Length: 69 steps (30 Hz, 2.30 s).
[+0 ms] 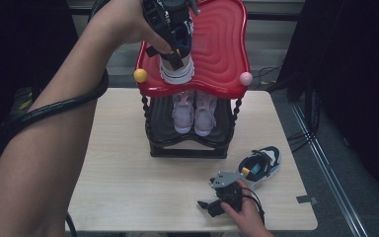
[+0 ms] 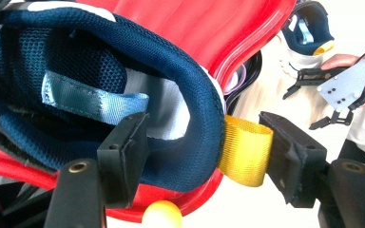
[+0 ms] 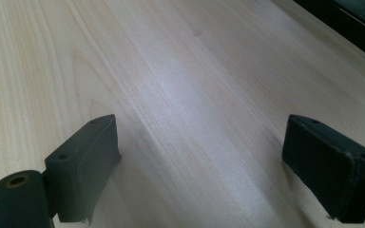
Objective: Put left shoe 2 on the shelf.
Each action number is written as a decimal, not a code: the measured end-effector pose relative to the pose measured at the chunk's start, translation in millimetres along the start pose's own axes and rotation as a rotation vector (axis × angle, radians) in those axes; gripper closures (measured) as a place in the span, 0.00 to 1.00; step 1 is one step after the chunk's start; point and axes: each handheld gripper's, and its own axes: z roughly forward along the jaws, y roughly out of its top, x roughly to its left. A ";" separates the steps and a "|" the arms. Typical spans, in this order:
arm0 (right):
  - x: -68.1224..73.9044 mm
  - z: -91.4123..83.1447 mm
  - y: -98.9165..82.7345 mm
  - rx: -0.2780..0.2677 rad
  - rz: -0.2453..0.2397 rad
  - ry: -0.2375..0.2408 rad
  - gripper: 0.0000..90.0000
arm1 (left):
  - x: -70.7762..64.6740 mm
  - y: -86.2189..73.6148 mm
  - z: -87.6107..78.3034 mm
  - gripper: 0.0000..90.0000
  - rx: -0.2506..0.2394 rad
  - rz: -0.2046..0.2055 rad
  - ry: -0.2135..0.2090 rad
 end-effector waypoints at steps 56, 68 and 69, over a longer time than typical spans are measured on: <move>0.0 0.1 0.0 -0.001 -0.002 -0.001 0.13 | -16.6 -101.0 -8.5 0.32 0.003 -0.177 -0.051; 0.0 0.1 0.0 -0.001 -0.002 -0.001 0.13 | -23.3 -118.7 0.0 0.32 0.020 -0.192 -0.069; 0.0 0.1 0.0 -0.001 -0.002 -0.001 0.13 | -23.9 -120.1 1.2 0.32 0.020 -0.190 -0.069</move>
